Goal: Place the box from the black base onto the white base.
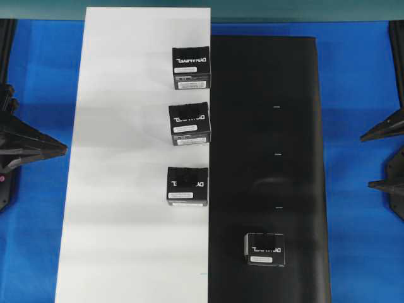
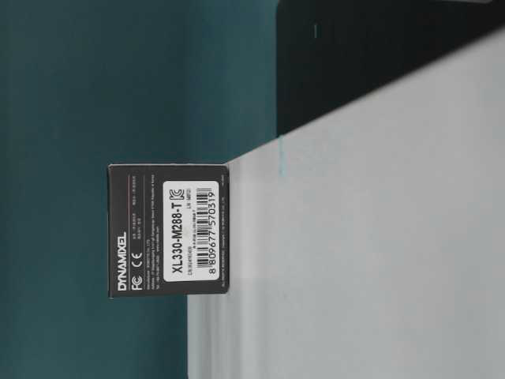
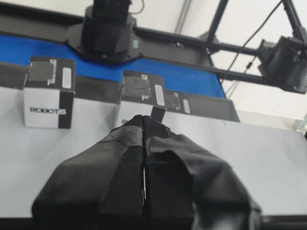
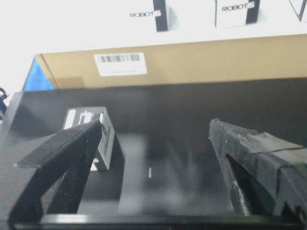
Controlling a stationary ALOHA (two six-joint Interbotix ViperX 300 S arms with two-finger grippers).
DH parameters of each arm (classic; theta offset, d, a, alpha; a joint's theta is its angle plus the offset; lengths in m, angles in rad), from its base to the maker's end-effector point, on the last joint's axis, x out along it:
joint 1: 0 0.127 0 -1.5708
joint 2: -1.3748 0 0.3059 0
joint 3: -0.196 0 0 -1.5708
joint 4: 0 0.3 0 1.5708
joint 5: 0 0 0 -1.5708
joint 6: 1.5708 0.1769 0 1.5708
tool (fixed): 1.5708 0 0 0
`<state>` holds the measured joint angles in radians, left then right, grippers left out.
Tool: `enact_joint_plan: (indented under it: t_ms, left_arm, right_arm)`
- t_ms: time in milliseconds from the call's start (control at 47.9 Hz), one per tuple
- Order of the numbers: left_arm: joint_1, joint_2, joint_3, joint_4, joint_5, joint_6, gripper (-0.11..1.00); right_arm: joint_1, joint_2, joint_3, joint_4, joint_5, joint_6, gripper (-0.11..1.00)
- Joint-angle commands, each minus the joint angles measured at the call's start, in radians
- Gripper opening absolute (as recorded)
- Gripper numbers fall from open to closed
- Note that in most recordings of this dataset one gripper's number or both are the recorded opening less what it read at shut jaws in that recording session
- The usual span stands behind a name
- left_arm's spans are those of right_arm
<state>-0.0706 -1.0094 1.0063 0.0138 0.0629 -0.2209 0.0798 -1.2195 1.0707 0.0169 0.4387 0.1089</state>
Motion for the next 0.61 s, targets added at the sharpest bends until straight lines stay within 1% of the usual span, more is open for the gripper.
enact_joint_plan:
  t_ms: [0,167,250,396,584]
  left_arm:
    - [-0.002,0.026,-0.014,0.003,-0.005,-0.006,-0.07]
    - [-0.011,0.048,-0.014,0.003,-0.006,0.015,-0.07]
    - [-0.011,0.041,-0.02,0.003,-0.015,0.003,-0.07]
    - [-0.012,0.017,-0.025,0.003,-0.018,0.003,-0.07]
    - [-0.011,-0.003,-0.021,0.003,-0.018,-0.005,-0.07]
  right_arm:
    - [-0.003,-0.006,0.006,0.003,-0.005,0.0,0.98]
    - [-0.009,-0.006,0.026,0.003,-0.014,-0.003,0.98]
    - [-0.008,-0.012,0.025,0.003,-0.023,0.0,0.98]
    - [-0.006,-0.038,0.023,0.005,0.002,-0.002,0.98]
    - [-0.006,-0.038,0.026,0.005,0.003,-0.002,0.98]
